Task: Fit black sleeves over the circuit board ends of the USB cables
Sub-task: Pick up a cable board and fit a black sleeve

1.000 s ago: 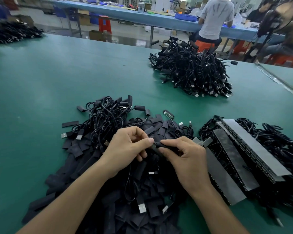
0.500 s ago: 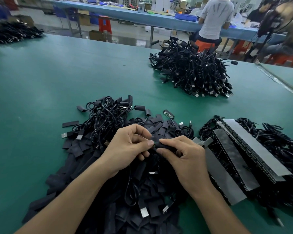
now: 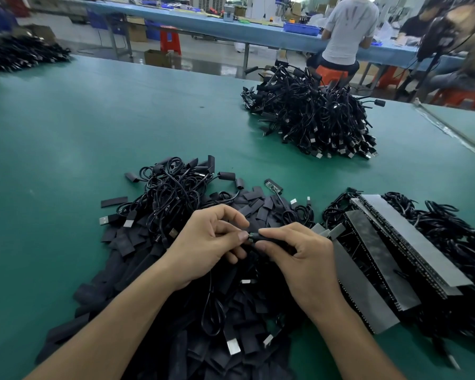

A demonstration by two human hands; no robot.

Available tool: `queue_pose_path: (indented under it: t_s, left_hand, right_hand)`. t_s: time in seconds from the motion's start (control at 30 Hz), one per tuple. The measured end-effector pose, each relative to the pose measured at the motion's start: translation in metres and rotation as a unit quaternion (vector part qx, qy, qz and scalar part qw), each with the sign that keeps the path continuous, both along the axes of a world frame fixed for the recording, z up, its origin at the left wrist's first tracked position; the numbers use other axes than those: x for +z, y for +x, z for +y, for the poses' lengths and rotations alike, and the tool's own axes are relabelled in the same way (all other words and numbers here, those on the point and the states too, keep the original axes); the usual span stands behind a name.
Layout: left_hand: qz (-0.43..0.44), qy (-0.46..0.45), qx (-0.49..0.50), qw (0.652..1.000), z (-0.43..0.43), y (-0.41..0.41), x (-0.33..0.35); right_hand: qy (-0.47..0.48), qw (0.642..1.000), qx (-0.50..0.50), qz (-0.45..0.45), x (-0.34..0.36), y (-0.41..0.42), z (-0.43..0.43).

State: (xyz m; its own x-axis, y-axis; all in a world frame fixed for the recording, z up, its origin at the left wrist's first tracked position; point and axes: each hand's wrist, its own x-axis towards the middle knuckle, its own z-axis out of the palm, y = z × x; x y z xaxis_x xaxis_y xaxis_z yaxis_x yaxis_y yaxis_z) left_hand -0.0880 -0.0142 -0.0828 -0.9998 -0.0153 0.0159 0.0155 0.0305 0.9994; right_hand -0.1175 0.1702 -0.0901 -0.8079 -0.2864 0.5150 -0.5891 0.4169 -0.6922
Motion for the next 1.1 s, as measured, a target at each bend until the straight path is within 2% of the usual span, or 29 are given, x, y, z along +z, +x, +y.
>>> queue_pose_path:
  t_s: [0.37,0.77,0.97,1.1]
  left_hand:
    - [-0.001,-0.009,-0.014,1.0,-0.0005,0.0001,0.0015]
    - [-0.008,-0.025,-0.003,1.0,0.0,0.0006,0.0025]
    - [-0.009,-0.024,-0.001,1.0,-0.0002,-0.0005,0.0014]
    - [-0.01,-0.004,0.013,1.0,0.0001,-0.0002,0.0008]
  right_hand:
    - [0.004,0.999,0.02,-0.037,0.0014,-0.0029,0.0022]
    - [0.065,0.998,0.006,0.017,0.0008,0.0018,-0.0004]
    - [0.042,0.999,-0.01,0.008,0.0009,0.002,-0.0025]
    - [-0.027,0.996,-0.076,-0.034,0.0014,0.0025,-0.003]
